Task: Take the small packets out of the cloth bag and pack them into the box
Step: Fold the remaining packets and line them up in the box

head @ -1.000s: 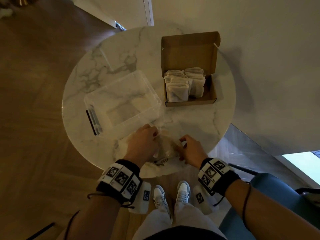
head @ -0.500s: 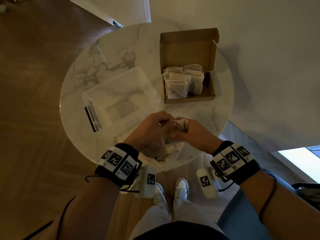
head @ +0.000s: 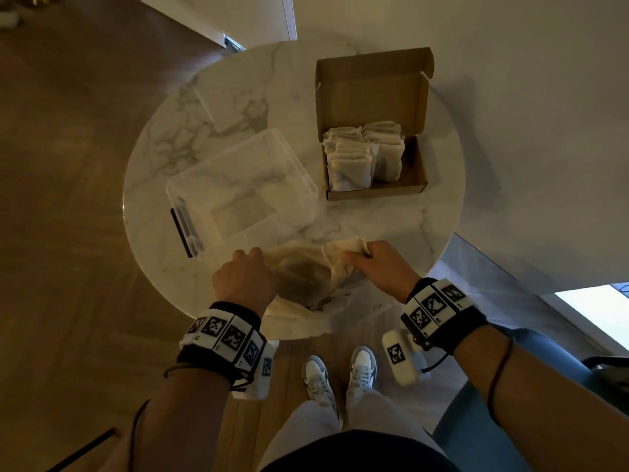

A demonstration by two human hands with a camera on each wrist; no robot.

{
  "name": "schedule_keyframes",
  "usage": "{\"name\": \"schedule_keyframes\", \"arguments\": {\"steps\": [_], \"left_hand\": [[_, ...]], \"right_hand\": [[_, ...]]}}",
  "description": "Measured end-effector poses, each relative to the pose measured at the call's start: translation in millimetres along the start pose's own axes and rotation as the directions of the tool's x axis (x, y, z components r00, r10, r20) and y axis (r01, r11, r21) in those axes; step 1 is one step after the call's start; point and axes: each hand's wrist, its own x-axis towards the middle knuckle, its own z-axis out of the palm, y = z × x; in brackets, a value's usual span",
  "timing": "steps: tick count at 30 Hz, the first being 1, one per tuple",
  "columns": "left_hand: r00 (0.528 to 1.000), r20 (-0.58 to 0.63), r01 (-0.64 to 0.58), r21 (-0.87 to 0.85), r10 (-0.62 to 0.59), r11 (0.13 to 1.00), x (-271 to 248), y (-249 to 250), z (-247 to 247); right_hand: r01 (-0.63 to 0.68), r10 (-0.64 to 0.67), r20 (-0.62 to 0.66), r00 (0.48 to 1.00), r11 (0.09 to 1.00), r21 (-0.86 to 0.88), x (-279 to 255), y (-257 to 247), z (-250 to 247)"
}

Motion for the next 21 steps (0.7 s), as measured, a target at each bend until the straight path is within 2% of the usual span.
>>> {"name": "schedule_keyframes", "arguments": {"steps": [2,4,6,8,11,13,14,15,17,21], "left_hand": [[1.0,0.007,0.009,-0.044,-0.009,0.999,2.3,-2.7,6.4],[0.999,0.008,-0.045,-0.136,0.047,0.99,4.9,-1.8,11.5],[0.993,-0.034,-0.121,-0.21,0.116,0.97,4.9,0.9,11.7],[0.99,-0.073,-0.132,-0.206,0.119,0.97,1.7,3.0,7.5],[0.972,-0.203,-0.141,-0.095,0.12,0.985,-6.2,6.8,0.6],[0.941,-0.297,-0.209,-0.125,0.164,0.97,-11.7,15.7,-2.0],[0.944,-0.284,-0.22,-0.162,0.168,0.962,-13.9,21.5,-1.1],[0.963,-0.222,-0.198,-0.19,0.154,0.962,-15.7,27.3,2.0],[0.994,-0.031,-0.106,-0.176,0.103,0.979,-17.7,35.8,10.4],[0.992,0.121,0.057,-0.159,-0.038,0.986,-10.0,37.8,28.1]], "right_hand": [[-0.014,0.014,0.016,1.0,1.0,-0.012,-1.0,0.2,1.8],[-0.03,0.031,0.039,0.999,0.999,-0.016,-2.6,0.7,2.9],[-0.067,0.069,0.072,0.995,0.997,-0.035,-4.0,2.7,4.2],[-0.107,0.112,0.099,0.989,0.993,-0.054,-8.3,2.5,5.9],[-0.106,0.111,0.104,0.988,0.993,-0.058,-9.7,6.2,6.4],[-0.093,0.098,0.1,0.99,0.994,-0.061,-9.8,6.4,7.7],[-0.095,0.101,0.101,0.99,0.993,-0.067,-9.8,6.1,8.6],[-0.09,0.096,0.099,0.99,0.994,-0.069,-9.6,7.1,9.7],[-0.09,0.099,0.093,0.991,0.992,-0.09,-9.5,8.5,12.2],[-0.102,0.114,0.097,0.989,0.987,-0.125,-8.3,13.9,16.2]]}}
